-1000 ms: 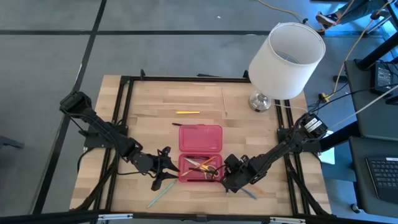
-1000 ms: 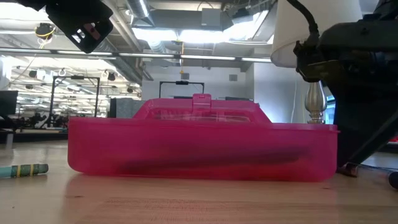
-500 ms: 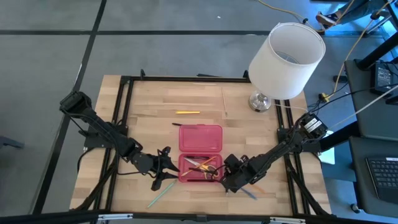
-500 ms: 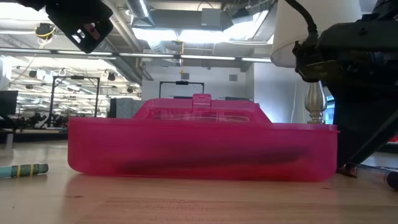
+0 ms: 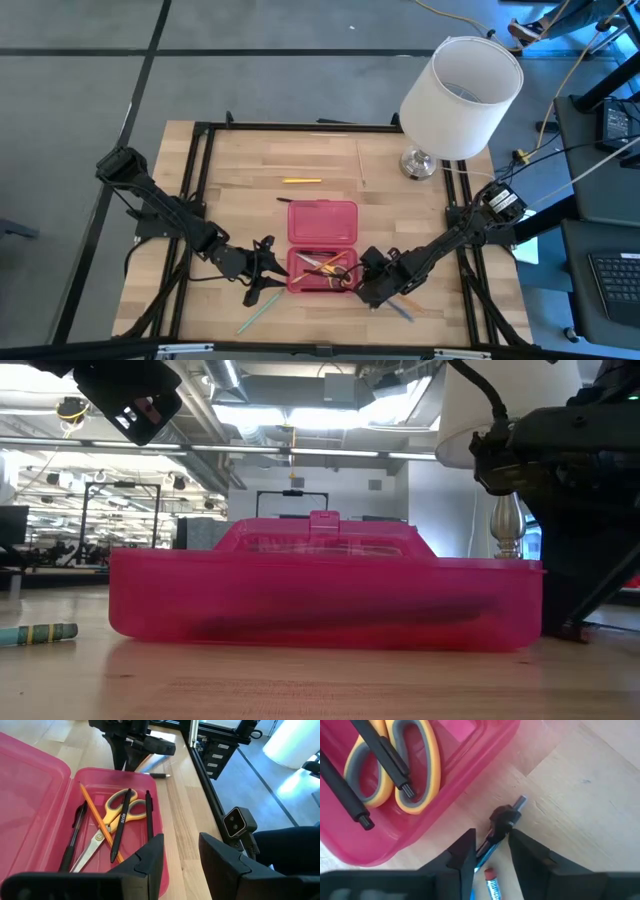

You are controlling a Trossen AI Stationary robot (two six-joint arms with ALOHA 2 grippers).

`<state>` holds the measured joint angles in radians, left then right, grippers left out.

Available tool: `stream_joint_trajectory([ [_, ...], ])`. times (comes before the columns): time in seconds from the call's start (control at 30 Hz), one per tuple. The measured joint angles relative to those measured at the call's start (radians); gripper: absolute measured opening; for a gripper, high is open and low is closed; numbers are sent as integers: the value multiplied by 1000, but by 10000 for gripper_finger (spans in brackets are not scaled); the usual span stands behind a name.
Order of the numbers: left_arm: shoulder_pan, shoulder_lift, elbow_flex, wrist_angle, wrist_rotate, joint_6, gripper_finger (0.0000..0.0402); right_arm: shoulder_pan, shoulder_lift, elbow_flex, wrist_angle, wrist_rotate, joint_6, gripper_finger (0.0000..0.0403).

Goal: Pick & place school supplies into a supply box
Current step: Put the black pen into the red supply box

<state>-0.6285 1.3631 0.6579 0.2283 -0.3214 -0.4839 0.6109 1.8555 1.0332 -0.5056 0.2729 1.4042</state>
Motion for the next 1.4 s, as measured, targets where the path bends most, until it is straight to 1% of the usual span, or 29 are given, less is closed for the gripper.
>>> stream_joint_trajectory([
  [0.33,0,0,0,0,0,0,116,0,0,0,-19,-8,-14,77],
  [0.53,0,0,0,0,0,0,116,0,1,0,-28,-23,-196,60],
  [0.67,0,0,0,0,0,0,116,0,1,0,-26,-23,-257,59],
  [0.87,0,0,0,0,0,0,116,2,1,-1,-16,-8,-265,67],
  [1.2,0,0,0,0,0,0,116,3,1,-2,-1,-9,-469,71],
  [1.4,0,0,0,0,0,0,116,3,1,-3,10,-9,-499,71],
])
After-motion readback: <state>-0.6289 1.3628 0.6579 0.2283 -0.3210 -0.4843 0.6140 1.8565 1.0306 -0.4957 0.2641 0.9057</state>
